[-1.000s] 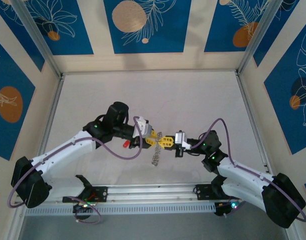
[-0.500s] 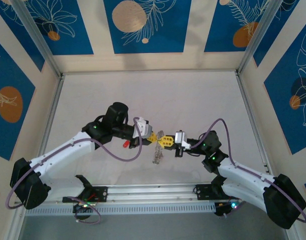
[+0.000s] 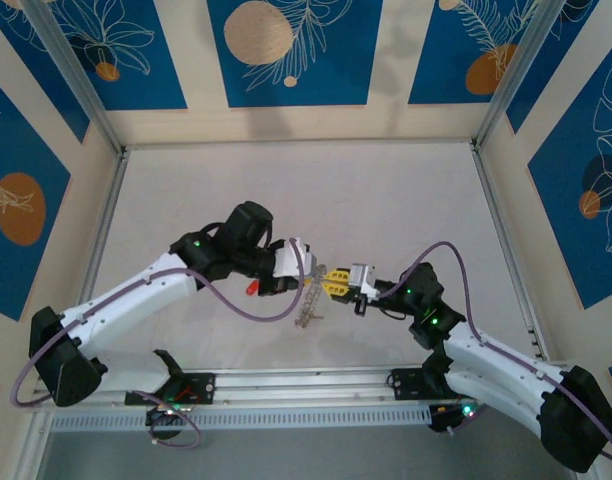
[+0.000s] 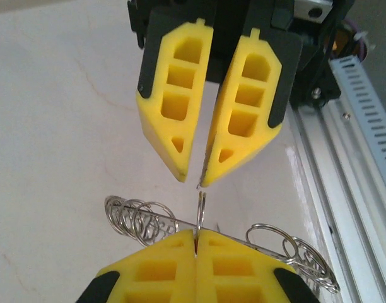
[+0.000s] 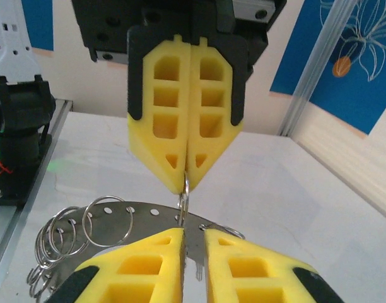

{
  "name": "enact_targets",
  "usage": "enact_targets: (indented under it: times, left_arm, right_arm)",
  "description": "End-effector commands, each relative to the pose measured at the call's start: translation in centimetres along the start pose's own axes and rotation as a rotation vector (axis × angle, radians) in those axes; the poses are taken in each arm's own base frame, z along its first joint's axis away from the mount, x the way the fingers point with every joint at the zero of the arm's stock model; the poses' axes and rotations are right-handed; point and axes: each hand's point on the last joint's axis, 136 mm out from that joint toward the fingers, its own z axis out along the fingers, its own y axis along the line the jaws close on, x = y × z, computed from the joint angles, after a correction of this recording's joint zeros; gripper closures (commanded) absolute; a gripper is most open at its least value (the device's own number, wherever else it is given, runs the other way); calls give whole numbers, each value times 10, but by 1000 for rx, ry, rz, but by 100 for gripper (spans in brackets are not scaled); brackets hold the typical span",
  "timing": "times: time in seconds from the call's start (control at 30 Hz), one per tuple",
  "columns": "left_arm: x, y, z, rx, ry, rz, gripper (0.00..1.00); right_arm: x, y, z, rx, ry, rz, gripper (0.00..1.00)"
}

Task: Put the keys on the keyring

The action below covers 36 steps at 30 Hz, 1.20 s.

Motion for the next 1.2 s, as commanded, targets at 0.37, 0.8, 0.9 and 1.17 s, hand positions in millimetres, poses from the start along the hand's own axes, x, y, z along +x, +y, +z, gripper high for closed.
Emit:
enact_targets:
  times: [0.37,0.8,0.9,1.17]
  left_arm:
    - [-2,-1,5,29,85,39,100]
    - [-6,-6,14,73,56,56,100]
    - [-9,-7,14,77,48,56,100]
    - [-11,9,-8,-48,-15,-69,49]
  right_arm:
    - [3,3,21,-41,31,16,76]
    - [2,1,24,-26,21,23,87]
    - [4,1,23,-22,29,31,100]
    - [1,6,10,-18,-44,-31,100]
